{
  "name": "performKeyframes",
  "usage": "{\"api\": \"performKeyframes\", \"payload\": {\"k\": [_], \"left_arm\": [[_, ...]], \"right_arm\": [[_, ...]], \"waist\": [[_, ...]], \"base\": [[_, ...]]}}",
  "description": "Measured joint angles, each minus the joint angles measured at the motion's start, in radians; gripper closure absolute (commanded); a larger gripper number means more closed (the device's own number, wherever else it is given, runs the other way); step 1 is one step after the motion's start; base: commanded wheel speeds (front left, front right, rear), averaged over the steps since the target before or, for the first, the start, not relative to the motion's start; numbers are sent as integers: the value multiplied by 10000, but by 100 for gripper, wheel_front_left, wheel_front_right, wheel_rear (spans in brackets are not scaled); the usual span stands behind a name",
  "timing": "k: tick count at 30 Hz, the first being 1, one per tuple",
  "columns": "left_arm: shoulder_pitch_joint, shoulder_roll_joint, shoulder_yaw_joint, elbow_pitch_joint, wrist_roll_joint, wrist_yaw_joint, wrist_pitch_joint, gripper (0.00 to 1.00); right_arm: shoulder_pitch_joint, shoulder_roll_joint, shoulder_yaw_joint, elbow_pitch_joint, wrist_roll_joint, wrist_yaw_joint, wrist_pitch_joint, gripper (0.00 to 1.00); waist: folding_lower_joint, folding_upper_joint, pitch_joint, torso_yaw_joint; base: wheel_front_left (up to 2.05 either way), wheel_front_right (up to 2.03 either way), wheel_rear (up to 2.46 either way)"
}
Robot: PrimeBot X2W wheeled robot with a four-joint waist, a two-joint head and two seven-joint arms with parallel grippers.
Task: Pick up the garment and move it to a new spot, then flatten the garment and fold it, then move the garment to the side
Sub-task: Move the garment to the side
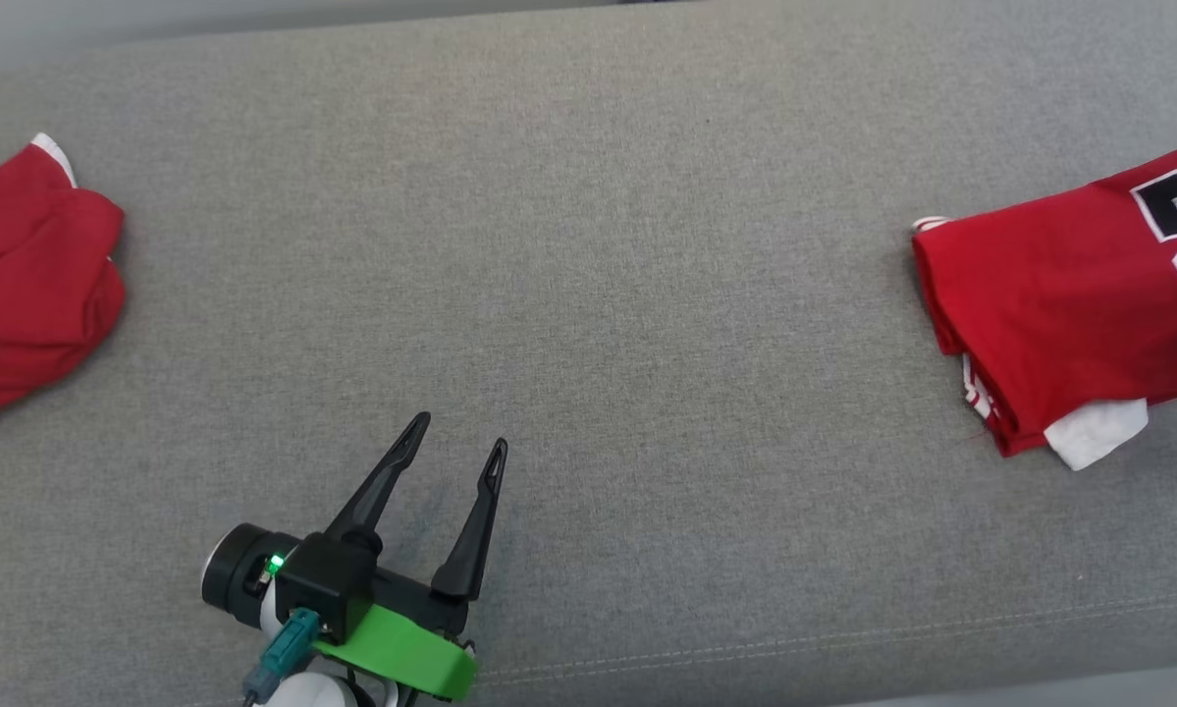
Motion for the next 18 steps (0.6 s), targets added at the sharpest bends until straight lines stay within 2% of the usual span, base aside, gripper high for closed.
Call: {"api": "performKeyframes", "payload": {"k": [6,15,16,17,18], "left_arm": [[-229,295,-146,-188,0,-2,0,0],[-361,587,-355,-295,-4,-10,73,0],[-389,610,-362,-311,-10,-10,75,0],[-405,639,-372,-318,-12,-10,94,0],[-410,658,-384,-330,-12,-10,123,0]], "right_arm": [[-203,-282,-1225,-121,-476,0,-422,100],[-506,-334,-2286,-245,-1434,0,-984,100],[-527,-307,-2291,-265,-1546,0,-1087,68],[-544,-263,-2291,-291,-1630,0,-1281,7],[-555,-245,-2303,-297,-1732,0,-1379,0]], "waist": [[0,0,735,-134],[1,0,1173,-193],[1,0,1184,-183],[1,0,1191,-171],[1,0,1195,-157]], "base": [[0,0,0],[0,0,0],[0,0,0],[0,0,0],[0,0,0]]}}
